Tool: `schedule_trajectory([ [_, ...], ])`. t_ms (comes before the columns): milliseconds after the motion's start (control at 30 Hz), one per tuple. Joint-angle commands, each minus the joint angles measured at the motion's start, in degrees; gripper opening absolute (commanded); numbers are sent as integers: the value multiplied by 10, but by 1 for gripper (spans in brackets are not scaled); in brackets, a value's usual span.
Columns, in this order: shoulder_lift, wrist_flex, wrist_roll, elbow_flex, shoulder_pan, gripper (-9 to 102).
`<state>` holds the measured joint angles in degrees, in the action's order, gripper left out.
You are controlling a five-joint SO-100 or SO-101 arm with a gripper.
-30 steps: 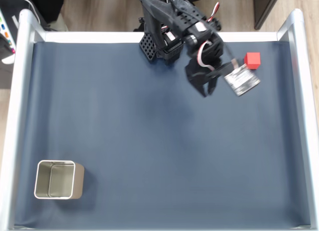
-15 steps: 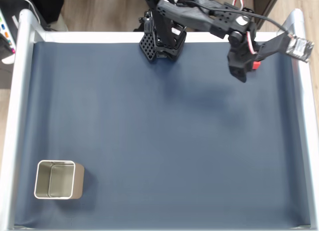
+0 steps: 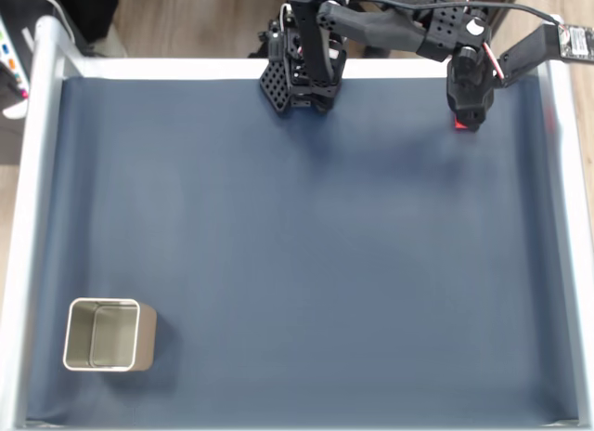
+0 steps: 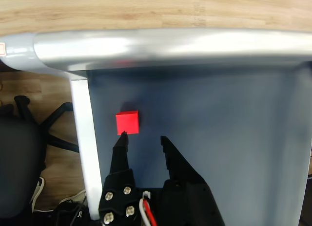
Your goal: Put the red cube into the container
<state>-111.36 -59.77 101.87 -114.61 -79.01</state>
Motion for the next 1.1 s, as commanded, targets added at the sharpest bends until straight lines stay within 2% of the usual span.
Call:
schedule_trajectory([
  [0, -4, 4, 0, 26, -18, 23],
  [267, -9, 10, -6, -11, -41, 24],
  [633, -9, 98, -36, -83, -57, 25],
  [1067, 24, 165, -68, -118, -62, 24],
])
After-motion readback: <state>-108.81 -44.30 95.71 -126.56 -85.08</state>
